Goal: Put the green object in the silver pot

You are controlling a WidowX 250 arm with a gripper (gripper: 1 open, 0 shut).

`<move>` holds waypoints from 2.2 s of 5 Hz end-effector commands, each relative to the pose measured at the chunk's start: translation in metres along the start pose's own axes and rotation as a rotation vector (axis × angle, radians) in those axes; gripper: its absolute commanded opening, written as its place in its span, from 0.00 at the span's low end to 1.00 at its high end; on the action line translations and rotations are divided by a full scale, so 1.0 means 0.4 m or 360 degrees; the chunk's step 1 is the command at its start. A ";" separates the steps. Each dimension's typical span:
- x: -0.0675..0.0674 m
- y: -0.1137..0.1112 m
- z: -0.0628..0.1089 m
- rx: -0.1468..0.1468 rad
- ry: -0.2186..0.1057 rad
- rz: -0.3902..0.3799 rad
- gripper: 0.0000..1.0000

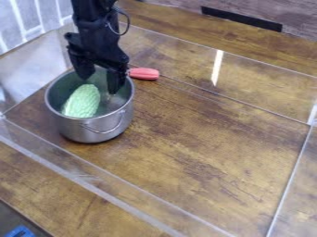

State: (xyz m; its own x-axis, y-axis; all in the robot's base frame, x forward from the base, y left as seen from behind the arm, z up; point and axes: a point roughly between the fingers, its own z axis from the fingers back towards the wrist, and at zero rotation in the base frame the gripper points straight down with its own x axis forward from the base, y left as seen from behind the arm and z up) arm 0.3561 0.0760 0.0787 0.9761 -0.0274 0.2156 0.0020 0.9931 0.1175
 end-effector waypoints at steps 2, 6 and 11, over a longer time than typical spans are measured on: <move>0.013 0.018 0.008 0.0015 -0.0054 0.0013 1.00; 0.001 0.026 -0.054 -0.0012 -0.0085 0.0019 1.00; -0.006 0.029 -0.103 -0.0032 -0.0086 0.0021 1.00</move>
State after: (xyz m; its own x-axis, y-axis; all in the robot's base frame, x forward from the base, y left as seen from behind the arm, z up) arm 0.3629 0.0893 0.0345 0.9658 -0.0311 0.2574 0.0065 0.9954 0.0958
